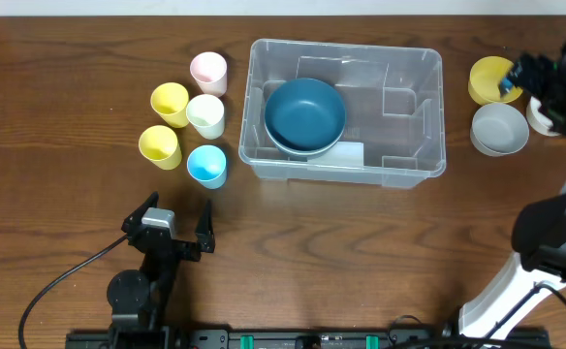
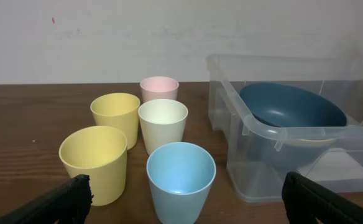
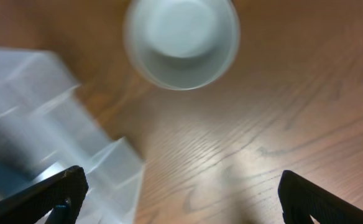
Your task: Pack container
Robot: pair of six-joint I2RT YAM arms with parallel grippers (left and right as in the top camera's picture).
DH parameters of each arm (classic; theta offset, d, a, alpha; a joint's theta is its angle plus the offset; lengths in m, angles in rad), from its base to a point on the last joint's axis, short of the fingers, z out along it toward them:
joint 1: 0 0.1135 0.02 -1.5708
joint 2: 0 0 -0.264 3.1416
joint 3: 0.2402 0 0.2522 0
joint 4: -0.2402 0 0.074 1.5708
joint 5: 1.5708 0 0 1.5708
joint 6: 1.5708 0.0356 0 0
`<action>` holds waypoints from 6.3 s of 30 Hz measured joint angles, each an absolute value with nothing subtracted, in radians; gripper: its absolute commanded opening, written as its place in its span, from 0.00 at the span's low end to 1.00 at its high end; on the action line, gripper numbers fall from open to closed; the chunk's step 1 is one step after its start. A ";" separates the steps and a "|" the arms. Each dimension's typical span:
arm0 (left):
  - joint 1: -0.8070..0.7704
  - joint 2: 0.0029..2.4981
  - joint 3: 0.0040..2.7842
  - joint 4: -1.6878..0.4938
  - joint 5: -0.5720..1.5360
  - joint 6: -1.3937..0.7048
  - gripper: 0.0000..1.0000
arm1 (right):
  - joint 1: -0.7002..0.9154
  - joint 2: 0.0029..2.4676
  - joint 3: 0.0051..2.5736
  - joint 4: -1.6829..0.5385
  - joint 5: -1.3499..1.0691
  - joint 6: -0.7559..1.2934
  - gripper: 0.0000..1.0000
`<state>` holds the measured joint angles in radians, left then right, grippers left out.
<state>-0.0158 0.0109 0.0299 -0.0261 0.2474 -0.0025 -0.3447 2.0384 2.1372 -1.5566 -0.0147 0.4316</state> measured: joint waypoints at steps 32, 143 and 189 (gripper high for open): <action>-0.016 0.011 0.030 -0.026 0.247 -0.002 0.98 | -0.456 2.039 1.451 -0.768 -0.011 0.454 0.65; -0.016 0.011 0.030 -0.027 0.247 -0.002 0.98 | 0.117 2.268 1.930 -1.101 -0.046 0.585 0.33; -0.016 0.011 0.030 -0.026 0.247 -0.002 0.98 | -0.389 2.133 2.300 -1.348 0.091 0.380 0.99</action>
